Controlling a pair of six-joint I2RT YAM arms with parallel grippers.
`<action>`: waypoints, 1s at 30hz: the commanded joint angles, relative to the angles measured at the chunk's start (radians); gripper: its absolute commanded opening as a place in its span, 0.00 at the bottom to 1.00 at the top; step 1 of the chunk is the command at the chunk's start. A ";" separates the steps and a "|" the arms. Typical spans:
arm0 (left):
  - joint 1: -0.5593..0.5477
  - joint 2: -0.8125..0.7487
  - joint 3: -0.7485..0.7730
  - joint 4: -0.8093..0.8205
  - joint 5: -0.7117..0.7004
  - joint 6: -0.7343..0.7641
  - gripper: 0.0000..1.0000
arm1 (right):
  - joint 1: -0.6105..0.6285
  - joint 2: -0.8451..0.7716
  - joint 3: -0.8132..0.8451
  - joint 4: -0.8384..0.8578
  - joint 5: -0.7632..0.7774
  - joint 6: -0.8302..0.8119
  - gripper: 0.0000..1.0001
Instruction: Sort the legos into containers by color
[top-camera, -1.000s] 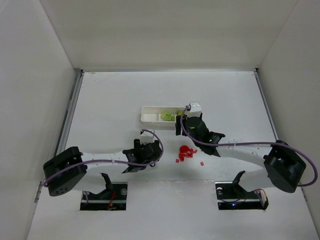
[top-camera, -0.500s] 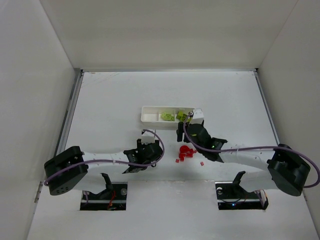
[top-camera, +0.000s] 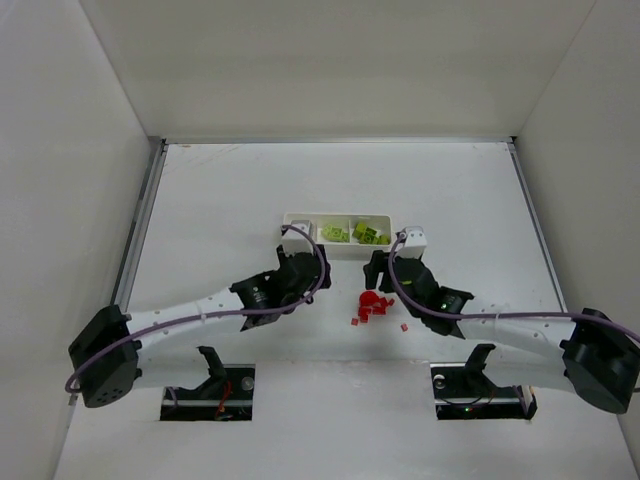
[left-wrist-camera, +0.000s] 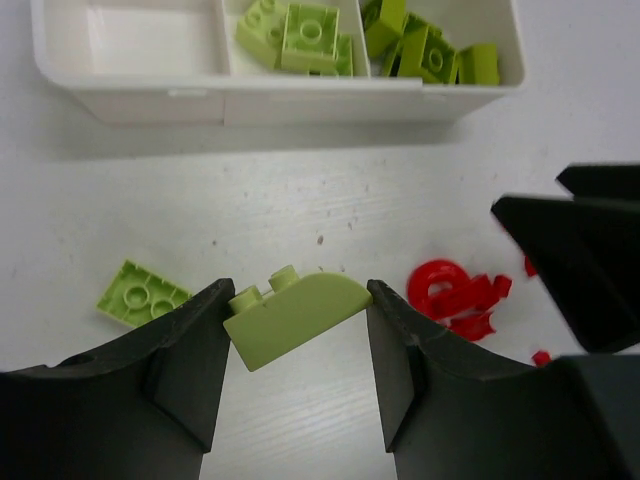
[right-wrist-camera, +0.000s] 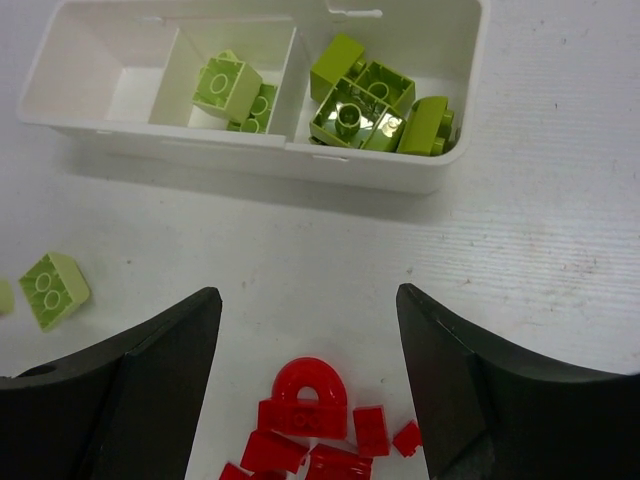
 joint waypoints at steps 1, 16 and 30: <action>0.110 0.114 0.139 0.130 0.066 0.144 0.34 | 0.012 -0.023 -0.032 0.020 0.024 0.046 0.76; 0.328 0.619 0.446 0.332 0.163 0.157 0.34 | 0.050 -0.058 -0.087 0.031 0.040 0.086 0.76; 0.314 0.525 0.373 0.378 0.118 0.161 0.68 | 0.095 0.009 -0.046 0.064 0.030 0.066 0.81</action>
